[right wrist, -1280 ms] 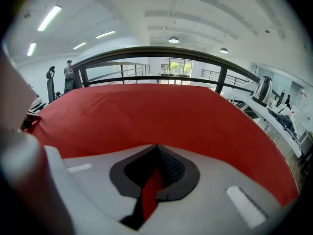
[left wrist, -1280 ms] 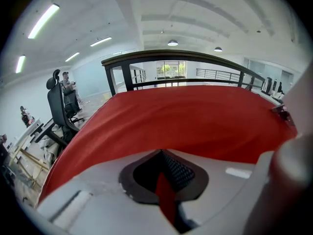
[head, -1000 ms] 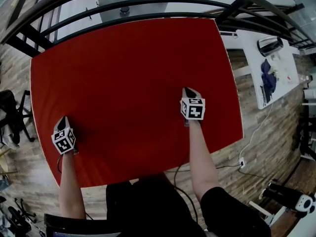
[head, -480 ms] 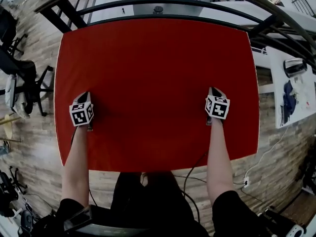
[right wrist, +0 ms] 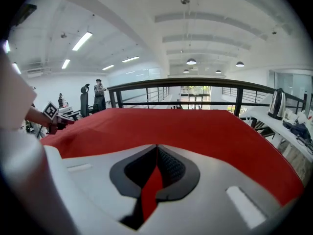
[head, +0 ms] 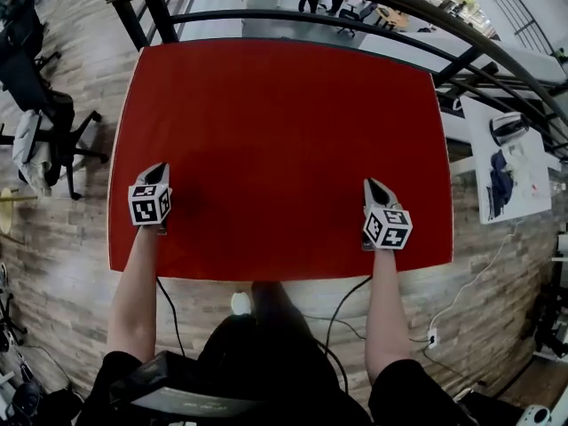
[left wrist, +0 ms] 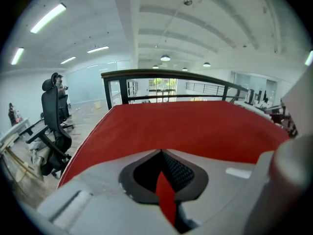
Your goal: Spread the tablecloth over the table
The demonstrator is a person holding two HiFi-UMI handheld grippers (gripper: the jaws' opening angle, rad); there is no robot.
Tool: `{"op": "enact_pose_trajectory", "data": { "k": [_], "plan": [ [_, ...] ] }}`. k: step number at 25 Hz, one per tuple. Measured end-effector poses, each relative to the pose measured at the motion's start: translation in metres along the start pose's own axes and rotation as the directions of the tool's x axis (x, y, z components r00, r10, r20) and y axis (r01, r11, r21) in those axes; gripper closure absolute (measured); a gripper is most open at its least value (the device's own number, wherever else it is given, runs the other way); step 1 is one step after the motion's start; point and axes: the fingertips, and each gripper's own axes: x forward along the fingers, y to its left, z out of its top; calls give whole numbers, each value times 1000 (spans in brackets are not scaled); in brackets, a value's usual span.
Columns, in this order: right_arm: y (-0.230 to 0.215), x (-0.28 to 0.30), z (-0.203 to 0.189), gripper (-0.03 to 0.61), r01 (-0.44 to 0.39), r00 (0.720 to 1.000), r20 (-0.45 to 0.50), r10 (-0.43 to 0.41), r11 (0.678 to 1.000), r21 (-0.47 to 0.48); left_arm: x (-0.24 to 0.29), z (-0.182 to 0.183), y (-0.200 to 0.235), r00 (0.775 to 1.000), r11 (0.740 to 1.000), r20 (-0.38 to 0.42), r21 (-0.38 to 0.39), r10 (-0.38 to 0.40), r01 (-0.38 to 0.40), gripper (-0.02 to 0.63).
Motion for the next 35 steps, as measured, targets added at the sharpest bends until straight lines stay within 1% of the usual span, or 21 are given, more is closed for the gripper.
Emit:
{"op": "enact_pose_trajectory", "data": {
  "k": [3, 4, 6, 9, 12, 15, 17, 19, 21, 23, 26, 29, 32, 35],
  "plan": [
    [45, -47, -7, 568, -43, 999, 24, 44, 999, -21, -56, 5, -29, 992, 997, 105, -46, -63, 69, 609],
    [57, -62, -8, 568, -52, 998, 33, 52, 998, -23, -74, 7, -41, 987, 995, 134, -48, -84, 91, 609],
    [78, -90, -6, 569, -60, 996, 61, 60, 998, -8, -108, 8, -67, 975, 990, 179, -23, -132, 138, 609],
    [103, -133, 1, 569, -58, 991, 120, 54, 998, 29, -152, 13, -107, 952, 978, 227, 39, -207, 204, 609],
    [123, -170, 8, 569, -66, 987, 147, 62, 998, 18, -191, 19, -147, 928, 964, 261, 88, -266, 251, 609],
    [134, -193, 19, 569, -83, 981, 176, 79, 996, 15, -218, 34, -181, 903, 955, 310, 102, -298, 280, 609],
    [134, -202, 25, 569, -97, 976, 197, 88, 995, 38, -229, 42, -201, 886, 949, 338, 102, -316, 299, 609],
    [139, -210, 31, 569, -125, 971, 210, 110, 990, 62, -240, 46, -211, 877, 946, 357, 86, -323, 313, 609],
    [149, -220, 40, 569, -160, 967, 208, 146, 986, 54, -252, 49, -217, 871, 945, 372, 64, -320, 320, 609],
    [154, -231, 49, 569, -193, 961, 203, 187, 981, 12, -264, 54, -226, 867, 948, 390, 58, -310, 313, 609],
    [148, -251, 50, 569, -234, 949, 211, 235, 972, -32, -284, 54, -245, 870, 960, 409, 61, -275, 274, 609],
    [137, -264, 40, 569, -240, 948, 206, 241, 970, -29, -300, 46, -255, 878, 969, 414, 48, -241, 244, 609],
    [129, -271, 34, 569, -239, 949, 205, 238, 971, -22, -310, 43, -264, 880, 970, 410, 67, -241, 234, 609],
    [125, -280, 38, 569, -237, 946, 222, 236, 971, -20, -313, 41, -269, 880, 969, 407, 69, -244, 237, 609]
  ]
}}
